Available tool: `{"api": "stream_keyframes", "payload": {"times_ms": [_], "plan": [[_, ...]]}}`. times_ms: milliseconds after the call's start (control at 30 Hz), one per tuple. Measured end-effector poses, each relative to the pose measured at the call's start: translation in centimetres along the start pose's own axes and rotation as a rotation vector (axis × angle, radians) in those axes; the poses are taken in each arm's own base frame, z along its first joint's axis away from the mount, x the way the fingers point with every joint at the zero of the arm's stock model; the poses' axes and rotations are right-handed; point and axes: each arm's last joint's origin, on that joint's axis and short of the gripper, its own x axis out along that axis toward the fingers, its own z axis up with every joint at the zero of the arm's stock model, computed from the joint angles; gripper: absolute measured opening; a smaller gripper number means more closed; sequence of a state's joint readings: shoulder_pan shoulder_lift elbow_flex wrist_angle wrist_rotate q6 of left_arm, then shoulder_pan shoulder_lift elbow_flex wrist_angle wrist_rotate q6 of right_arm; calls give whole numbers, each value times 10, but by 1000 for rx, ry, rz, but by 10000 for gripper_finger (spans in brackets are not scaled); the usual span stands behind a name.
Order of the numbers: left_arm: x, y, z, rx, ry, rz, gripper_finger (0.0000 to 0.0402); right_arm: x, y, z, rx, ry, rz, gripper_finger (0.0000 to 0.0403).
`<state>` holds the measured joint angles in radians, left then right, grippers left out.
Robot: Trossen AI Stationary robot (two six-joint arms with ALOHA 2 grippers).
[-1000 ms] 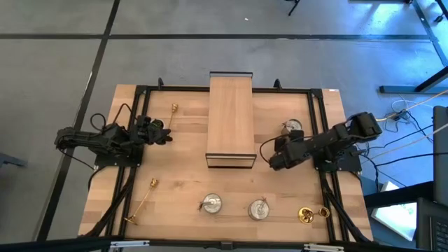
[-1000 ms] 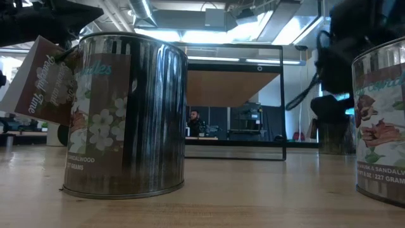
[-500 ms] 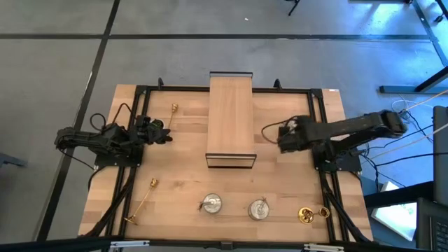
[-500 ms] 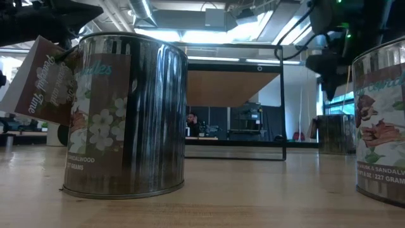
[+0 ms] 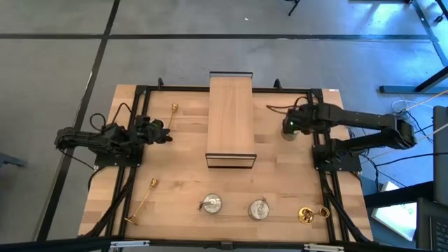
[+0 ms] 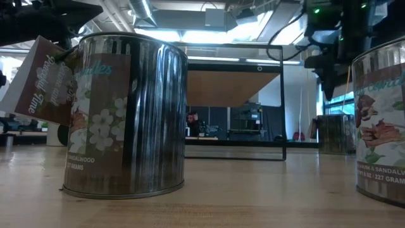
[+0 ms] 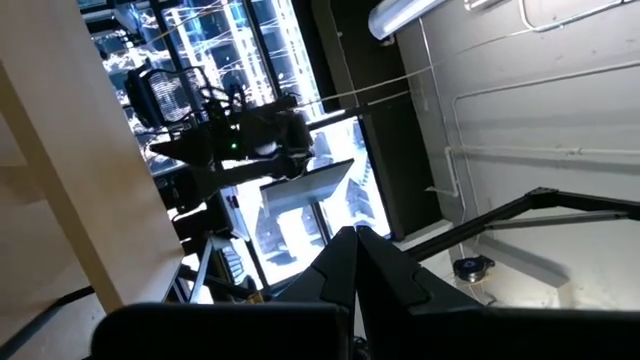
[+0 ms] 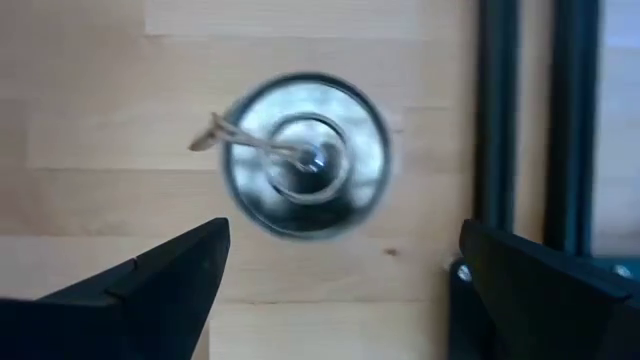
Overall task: Pick & Place candle stick holders
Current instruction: Put the top silver scented candle on the shelf
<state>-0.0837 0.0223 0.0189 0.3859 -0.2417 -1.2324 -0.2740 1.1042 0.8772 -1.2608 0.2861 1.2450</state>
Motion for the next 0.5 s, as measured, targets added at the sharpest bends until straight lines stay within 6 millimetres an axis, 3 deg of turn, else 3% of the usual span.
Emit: {"api": "stream_keyframes", "payload": {"times_ms": [267, 500], "plan": [[0, -1, 0, -1, 11, -12, 2, 18, 1, 30, -42, 103, 23, 399], [0, -1, 0, -4, 14, -20, 2, 32, 1, 43, -84, 191, 38, 399]]}}
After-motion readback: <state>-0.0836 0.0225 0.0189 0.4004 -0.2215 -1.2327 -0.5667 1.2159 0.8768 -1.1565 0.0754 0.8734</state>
